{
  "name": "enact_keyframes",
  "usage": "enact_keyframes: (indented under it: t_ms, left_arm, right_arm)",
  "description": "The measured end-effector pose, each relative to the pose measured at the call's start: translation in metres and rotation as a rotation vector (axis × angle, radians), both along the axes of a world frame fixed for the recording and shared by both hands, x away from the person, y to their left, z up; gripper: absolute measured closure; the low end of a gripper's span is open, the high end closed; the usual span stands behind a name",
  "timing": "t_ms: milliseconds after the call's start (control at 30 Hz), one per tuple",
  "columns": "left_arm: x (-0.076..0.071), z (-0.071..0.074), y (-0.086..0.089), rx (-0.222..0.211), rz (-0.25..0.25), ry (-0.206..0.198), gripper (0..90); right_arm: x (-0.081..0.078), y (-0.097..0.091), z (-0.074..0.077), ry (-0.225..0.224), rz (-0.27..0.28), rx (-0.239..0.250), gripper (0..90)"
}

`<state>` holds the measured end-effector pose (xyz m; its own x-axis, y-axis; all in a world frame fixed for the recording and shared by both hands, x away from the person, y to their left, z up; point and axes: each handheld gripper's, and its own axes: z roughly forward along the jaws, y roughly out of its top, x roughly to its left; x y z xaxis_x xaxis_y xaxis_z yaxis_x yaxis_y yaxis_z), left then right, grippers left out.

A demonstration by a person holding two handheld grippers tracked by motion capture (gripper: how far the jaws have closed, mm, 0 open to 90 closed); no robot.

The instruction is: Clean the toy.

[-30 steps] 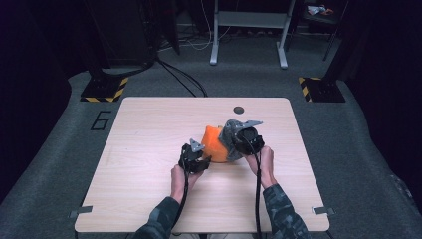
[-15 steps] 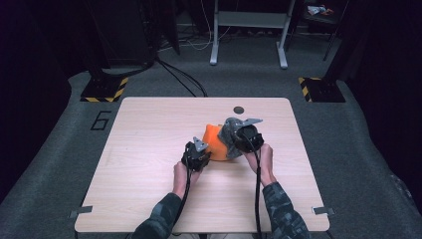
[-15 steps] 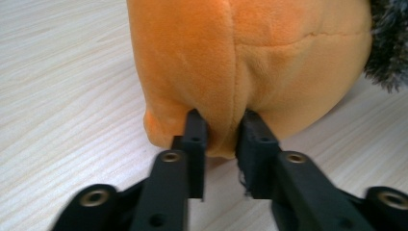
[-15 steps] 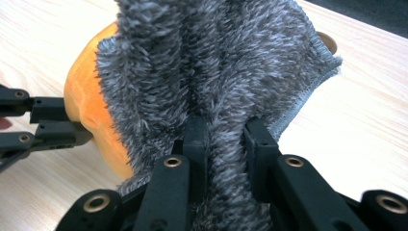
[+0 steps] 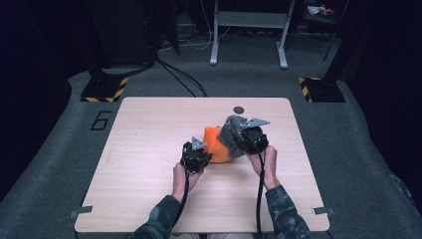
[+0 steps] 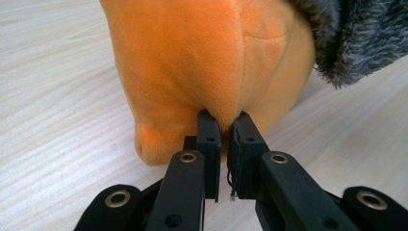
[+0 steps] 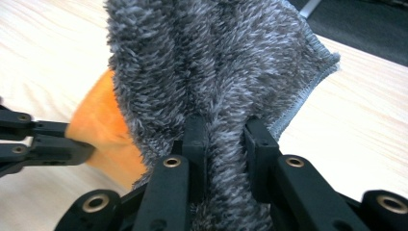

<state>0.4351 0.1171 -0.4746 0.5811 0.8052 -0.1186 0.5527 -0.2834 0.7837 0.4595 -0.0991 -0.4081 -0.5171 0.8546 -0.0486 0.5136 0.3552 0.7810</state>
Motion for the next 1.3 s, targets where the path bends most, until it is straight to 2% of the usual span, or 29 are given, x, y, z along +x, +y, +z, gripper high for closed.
enact_keyframes:
  t_ms: [100,233,267,300,400,500,633,733,933,1033,1300]
  left_arm:
    - [0.0,-0.001,0.002,-0.029,0.003,0.013,84.3]
    - [0.003,0.0,0.003,0.004,-0.011,0.01,84.1]
    - [0.003,-0.001,0.002,-0.012,-0.003,0.016,84.1]
    - [0.003,-0.001,0.002,-0.002,-0.003,0.009,84.0]
    - [0.004,-0.002,0.001,0.014,-0.006,0.004,83.8]
    - [0.004,-0.003,0.0,0.027,-0.007,-0.004,83.7]
    - [0.006,-0.006,0.001,0.02,-0.001,0.003,83.6]
    - [0.006,-0.007,0.002,0.026,0.002,0.004,83.6]
    - [0.007,-0.008,0.003,0.025,0.004,0.003,83.5]
    - [0.007,-0.009,0.004,0.017,0.007,0.009,83.3]
    - [0.007,-0.009,0.004,0.021,0.009,0.006,83.2]
  right_arm:
    - [-0.005,0.005,0.004,0.002,0.026,0.015,74.6]
    - [-0.007,0.016,0.004,0.018,0.07,0.042,74.4]
    - [-0.005,0.019,0.003,0.018,0.084,0.038,74.4]
    - [-0.004,0.023,0.001,0.022,0.093,0.042,74.4]
    - [0.0,0.031,-0.005,0.033,0.1,0.022,74.2]
    - [0.002,0.036,-0.01,0.03,0.073,-0.013,74.3]
    - [0.002,0.036,-0.014,0.025,0.06,-0.041,74.6]
    - [0.002,0.032,-0.016,0.021,0.06,-0.06,74.8]
    - [0.003,0.02,-0.021,0.042,0.019,-0.051,75.0]
    - [0.005,0.012,-0.025,0.044,-0.001,-0.069,75.1]
    - [0.01,-0.009,-0.043,0.112,-0.047,-0.066,75.2]
